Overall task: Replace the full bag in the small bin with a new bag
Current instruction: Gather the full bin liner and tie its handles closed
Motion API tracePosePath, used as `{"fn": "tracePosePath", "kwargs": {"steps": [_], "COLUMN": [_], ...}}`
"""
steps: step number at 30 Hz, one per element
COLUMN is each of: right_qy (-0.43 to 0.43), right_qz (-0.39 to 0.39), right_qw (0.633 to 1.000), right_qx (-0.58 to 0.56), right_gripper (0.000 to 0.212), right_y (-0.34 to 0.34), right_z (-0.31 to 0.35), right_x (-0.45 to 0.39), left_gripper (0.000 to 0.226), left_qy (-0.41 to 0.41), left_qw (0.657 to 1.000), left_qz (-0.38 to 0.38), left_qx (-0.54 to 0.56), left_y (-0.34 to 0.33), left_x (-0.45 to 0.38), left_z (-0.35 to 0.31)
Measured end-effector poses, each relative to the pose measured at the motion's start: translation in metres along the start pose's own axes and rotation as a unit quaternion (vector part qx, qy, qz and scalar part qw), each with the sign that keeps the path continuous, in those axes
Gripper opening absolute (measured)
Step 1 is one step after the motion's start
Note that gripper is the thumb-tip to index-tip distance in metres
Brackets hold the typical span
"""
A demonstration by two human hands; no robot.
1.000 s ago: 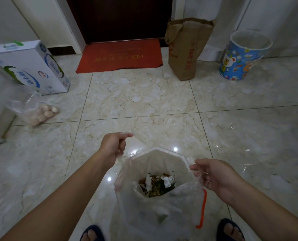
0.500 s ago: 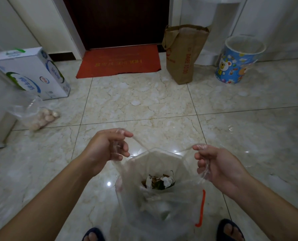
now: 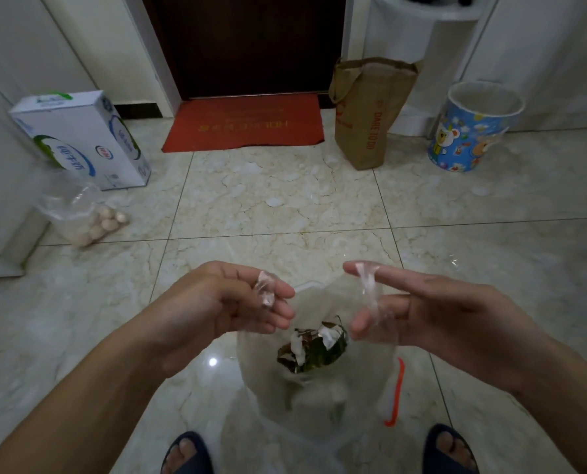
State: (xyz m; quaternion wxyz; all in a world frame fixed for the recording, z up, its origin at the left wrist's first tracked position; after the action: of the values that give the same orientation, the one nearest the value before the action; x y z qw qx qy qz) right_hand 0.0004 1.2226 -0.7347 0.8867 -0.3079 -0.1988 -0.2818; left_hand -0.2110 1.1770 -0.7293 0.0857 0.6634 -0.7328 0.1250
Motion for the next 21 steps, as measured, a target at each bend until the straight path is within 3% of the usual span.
{"fn": "tracePosePath", "kwargs": {"steps": [5,10,15,21], "right_qy": [-0.047,-0.059,-0.045,-0.083], "right_qz": [-0.04,-0.096,-0.104,-0.089], "right_qw": [0.998,0.993,0.991,0.991], "right_qx": [-0.003,0.025,0.073,0.057], "right_gripper": [0.04,0.04,0.024,0.038], "right_y": [-0.003,-0.006,-0.018,-0.023], "right_z": [-0.014,-0.015,-0.016,-0.029], "right_x": [-0.013,-0.019,-0.023,-0.029], "left_gripper": [0.052,0.032,0.025,0.039], "left_qy": [0.022,-0.011,-0.022,-0.064], "left_qw": [0.999,0.998,0.993,0.991], "left_qz": [-0.012,-0.049,-0.074,-0.069], "left_qx": [0.039,-0.036,-0.084,-0.094], "left_y": [-0.009,-0.016,-0.028,-0.044], "left_x": [0.008,0.007,0.007,0.006], "left_z": [0.002,-0.002,0.004,0.002]}}
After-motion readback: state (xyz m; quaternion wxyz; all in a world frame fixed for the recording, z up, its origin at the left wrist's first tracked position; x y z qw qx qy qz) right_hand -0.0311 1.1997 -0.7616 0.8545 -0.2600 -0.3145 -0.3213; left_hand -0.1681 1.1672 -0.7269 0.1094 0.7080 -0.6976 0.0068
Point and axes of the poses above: each hand's wrist, its own x-axis away from the middle knuckle, its own y-axis out of the back of the hand, z = x × y, the point moved 7 cm from there along -x, towards the middle knuckle, and after that the axes turned 13 degrees about -y, right-handed, at the moved point
